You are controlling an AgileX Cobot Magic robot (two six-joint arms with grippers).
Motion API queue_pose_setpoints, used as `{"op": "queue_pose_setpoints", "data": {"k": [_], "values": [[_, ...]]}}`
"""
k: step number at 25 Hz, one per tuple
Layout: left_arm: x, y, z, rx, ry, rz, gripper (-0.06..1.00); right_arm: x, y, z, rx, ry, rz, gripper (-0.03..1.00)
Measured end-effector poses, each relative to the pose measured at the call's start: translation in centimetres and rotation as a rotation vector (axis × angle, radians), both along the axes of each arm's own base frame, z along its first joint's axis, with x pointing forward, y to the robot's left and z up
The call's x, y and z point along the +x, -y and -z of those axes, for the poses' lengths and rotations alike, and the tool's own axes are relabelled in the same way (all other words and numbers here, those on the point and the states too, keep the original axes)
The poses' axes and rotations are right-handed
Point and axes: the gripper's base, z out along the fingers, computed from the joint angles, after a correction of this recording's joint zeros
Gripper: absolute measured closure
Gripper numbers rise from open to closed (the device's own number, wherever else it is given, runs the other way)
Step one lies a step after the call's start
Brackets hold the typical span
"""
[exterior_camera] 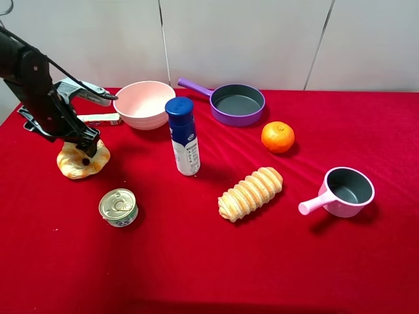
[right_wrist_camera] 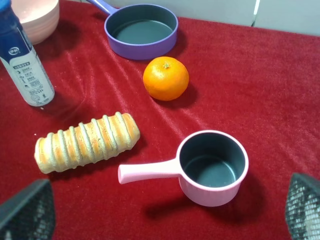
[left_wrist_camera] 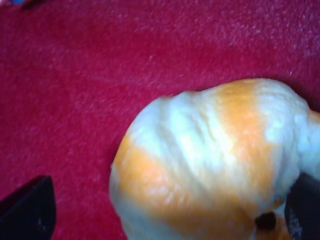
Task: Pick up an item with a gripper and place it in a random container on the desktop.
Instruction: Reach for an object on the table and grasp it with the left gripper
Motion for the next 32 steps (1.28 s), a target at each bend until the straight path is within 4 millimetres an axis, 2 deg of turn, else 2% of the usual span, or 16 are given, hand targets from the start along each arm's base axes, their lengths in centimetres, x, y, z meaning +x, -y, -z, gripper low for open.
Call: {"op": "queue_pose_setpoints", "data": {"k": [13, 25, 28, 32], "values": [[0.3, 0.1, 1.1, -0.002, -0.013, 0.002, 0.04, 0.0, 0.0, 0.0, 0.000, 0.000, 0.000, 0.28], [0.3, 0.1, 1.2, -0.004, -0.015, 0.002, 0.15, 0.0, 0.0, 0.0, 0.000, 0.000, 0.000, 0.28], [0.3, 0.2, 1.2, -0.009, -0.015, -0.002, 0.22, 0.0, 0.0, 0.0, 0.000, 0.000, 0.000, 0.28], [0.3, 0.3, 1.3, -0.010, -0.016, 0.001, 0.42, 0.0, 0.0, 0.0, 0.000, 0.000, 0.000, 0.28]]}}
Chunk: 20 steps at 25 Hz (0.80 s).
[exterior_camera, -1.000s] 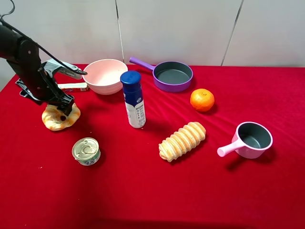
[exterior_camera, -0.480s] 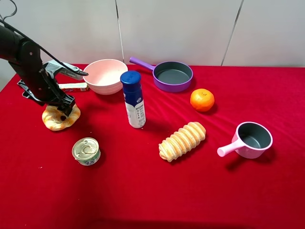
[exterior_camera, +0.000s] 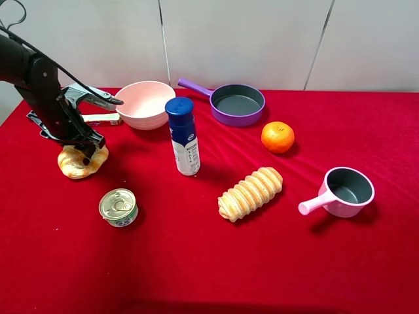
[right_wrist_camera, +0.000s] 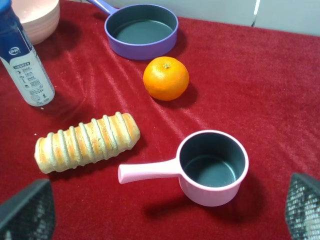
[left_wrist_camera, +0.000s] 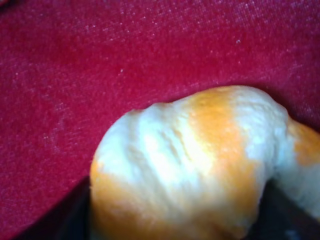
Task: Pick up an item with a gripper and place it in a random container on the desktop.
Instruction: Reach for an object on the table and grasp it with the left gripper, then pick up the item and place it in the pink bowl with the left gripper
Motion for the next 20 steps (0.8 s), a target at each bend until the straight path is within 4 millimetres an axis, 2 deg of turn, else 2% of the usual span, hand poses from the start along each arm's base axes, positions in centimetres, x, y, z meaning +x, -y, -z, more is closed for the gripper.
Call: {"op": "queue_pose_setpoints", "data": {"k": [3, 20], "values": [[0.00, 0.00, 0.00, 0.001, 0.000, 0.001, 0.46, 0.00, 0.00, 0.00, 0.000, 0.000, 0.000, 0.28], [0.00, 0.00, 0.03, 0.001, -0.001, 0.001, 0.47, 0.00, 0.00, 0.00, 0.000, 0.000, 0.000, 0.28]]}}
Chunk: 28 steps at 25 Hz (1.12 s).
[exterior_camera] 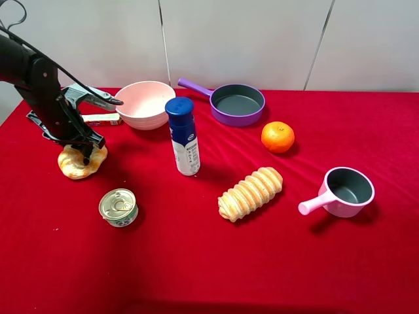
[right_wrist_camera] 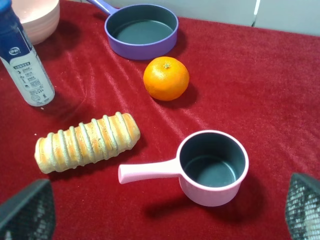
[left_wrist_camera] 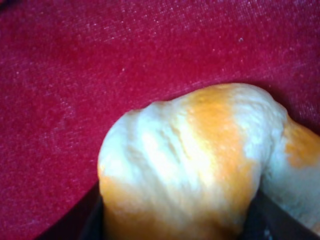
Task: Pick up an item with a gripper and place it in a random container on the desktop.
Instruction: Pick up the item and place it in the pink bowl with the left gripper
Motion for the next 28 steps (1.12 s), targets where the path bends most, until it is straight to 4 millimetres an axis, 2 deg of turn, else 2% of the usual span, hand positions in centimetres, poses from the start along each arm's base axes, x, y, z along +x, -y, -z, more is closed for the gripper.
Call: {"op": "queue_pose_setpoints", "data": {"k": [17, 28], "values": [[0.5, -0.3, -1.1, 0.044, -0.086, -0.022, 0.50, 0.0, 0.0, 0.0, 0.000, 0.000, 0.000, 0.28], [1.2, -0.4, -2.7, 0.078, -0.149, -0.047, 0.50, 0.0, 0.0, 0.0, 0.000, 0.000, 0.000, 0.28]]}}
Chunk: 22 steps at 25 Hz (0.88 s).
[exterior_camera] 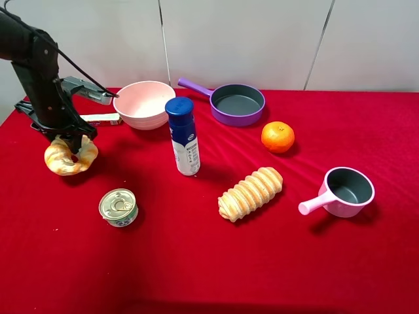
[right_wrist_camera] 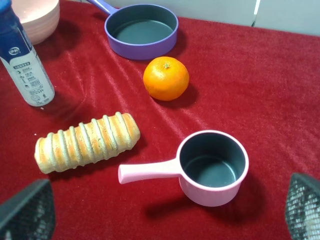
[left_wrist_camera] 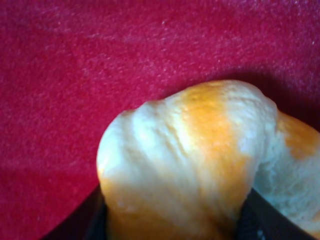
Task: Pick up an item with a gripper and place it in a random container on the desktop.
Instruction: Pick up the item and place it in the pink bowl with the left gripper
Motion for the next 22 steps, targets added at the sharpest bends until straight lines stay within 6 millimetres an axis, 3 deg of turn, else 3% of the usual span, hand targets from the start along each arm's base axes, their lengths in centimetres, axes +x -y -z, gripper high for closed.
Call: {"op": "queue_pose_setpoints", "data": {"k": [14, 22], "values": [[0.4, 0.0, -5.2, 0.025, -0.010, 0.011, 0.50, 0.0, 0.0, 0.0, 0.000, 0.000, 0.000, 0.28], [1.9, 1.5, -8.2, 0.025, 0.051, 0.055, 0.50, 0.0, 0.0, 0.0, 0.000, 0.000, 0.000, 0.28]]}}
